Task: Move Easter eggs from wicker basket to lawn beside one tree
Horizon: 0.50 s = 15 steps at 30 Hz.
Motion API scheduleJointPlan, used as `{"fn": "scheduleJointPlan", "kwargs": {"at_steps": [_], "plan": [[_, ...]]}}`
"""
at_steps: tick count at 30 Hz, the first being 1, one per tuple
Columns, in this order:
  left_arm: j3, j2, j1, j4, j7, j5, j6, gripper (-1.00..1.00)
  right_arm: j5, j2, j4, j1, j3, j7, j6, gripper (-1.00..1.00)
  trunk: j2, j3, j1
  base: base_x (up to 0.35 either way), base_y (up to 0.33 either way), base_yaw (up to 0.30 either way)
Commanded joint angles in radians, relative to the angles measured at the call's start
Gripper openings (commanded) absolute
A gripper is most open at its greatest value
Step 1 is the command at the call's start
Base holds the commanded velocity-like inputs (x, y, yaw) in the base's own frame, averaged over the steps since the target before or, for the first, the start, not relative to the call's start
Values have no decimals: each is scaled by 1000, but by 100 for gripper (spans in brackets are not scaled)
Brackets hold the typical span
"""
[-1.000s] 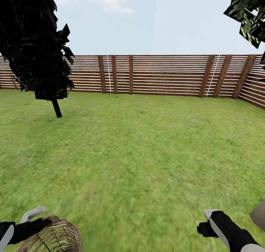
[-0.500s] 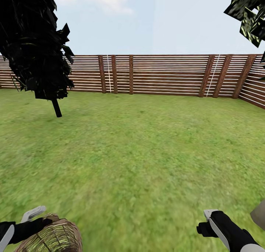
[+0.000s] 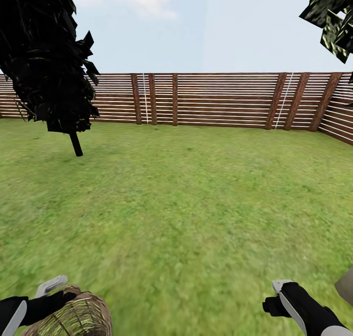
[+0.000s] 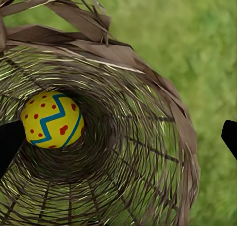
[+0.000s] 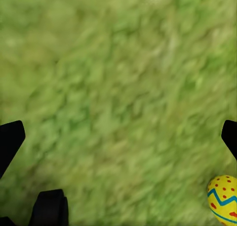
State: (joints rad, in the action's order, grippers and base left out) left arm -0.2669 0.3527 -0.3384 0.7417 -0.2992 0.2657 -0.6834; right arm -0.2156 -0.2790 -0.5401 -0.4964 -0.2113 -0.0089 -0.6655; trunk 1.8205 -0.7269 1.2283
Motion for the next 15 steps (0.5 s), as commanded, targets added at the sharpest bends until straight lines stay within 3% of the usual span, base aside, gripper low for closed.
{"fn": "scheduleJointPlan", "kwargs": {"at_steps": [1, 7, 11, 15], "plan": [[-3, -1, -1, 1, -3, 1, -7, 100, -4, -2, -1, -1, -7, -1, -4, 100, 1, -1, 0, 0, 6, 62], [-3, -3, -1, 0, -2, 1, -7, 100, -2, -2, -1, -1, -7, -2, -5, 100, 1, -1, 0, 0, 1, 230], [-2, -3, -1, -1, -2, 1, -7, 100, 44, -1, -1, -1, -7, -2, -5, 100, 1, 1, 0, 0, 0, 288], [-2, -5, -1, -1, -1, 1, -7, 100, 54, 0, -1, -1, -7, -2, -5, 100, 1, 3, 0, 0, 0, 291]]}}
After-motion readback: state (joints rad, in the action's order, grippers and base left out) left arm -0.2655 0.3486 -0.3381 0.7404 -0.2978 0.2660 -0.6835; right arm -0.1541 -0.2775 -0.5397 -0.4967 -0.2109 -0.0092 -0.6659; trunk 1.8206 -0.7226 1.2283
